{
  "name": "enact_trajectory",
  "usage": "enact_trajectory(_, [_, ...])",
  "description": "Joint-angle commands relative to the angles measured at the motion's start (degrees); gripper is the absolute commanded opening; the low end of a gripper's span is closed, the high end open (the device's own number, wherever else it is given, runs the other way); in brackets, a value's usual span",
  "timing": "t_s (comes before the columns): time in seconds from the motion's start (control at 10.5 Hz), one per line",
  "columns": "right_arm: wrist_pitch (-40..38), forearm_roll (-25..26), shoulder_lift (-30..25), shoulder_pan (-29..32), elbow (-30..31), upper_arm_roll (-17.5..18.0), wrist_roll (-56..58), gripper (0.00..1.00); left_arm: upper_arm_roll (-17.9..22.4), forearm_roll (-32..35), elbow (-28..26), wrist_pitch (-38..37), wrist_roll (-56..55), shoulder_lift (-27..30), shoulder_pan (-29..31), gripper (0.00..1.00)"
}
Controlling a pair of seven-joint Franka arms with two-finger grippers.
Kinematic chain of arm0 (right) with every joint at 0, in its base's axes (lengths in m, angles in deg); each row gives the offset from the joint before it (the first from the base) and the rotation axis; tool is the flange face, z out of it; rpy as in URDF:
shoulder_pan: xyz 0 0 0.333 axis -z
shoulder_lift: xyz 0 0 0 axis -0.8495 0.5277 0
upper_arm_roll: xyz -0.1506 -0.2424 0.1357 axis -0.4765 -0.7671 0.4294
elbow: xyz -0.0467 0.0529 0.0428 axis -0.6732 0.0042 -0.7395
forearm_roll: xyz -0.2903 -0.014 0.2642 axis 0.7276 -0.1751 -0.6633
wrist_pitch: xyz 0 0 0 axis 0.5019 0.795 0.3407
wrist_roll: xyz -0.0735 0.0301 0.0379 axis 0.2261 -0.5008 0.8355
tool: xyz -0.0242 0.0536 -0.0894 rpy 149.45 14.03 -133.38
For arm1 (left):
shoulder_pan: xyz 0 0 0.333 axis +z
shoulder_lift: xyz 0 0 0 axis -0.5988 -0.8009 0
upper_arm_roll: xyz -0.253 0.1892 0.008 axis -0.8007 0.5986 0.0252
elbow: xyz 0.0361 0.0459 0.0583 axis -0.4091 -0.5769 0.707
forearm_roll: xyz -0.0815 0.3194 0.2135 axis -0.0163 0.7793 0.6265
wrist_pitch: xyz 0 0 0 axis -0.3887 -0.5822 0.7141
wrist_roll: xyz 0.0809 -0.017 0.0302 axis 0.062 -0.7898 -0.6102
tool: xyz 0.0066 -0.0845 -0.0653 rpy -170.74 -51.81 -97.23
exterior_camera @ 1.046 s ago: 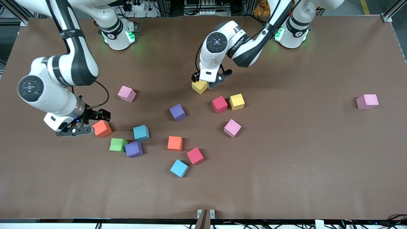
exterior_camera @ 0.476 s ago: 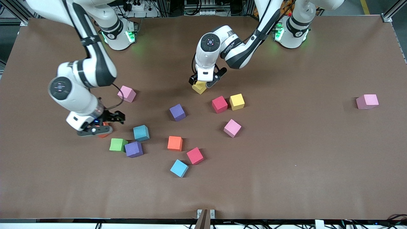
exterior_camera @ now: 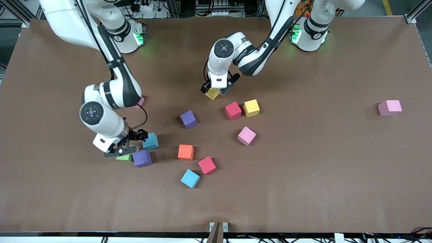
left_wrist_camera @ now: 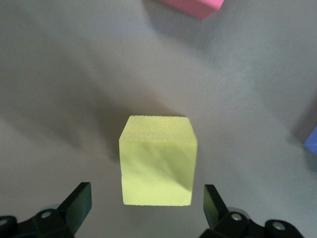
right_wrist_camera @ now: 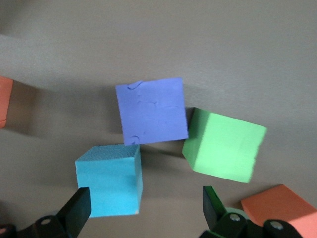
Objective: Form number 2 with 11 blocks
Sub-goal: 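Grasp the yellow cube with the left gripper while the right gripper lowers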
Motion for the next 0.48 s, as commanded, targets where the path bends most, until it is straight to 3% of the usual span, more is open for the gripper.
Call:
enact_trajectory(0.0, [-0.15, -3.45, 1.66, -1.1, -1.92, -0.16, -0.41, 1.0, -0.02, 2.44, -0.59, 2.71, -2.02, -0.52, -0.32, 1.0])
enact_trajectory(0.38, [0.91, -3.64, 3.5, -2.51, -1.74, -0.25, -2.15, 1.0, -0.02, 5.17, -1.56, 3.33, -2.02, -1.05, 0.47, 1.0])
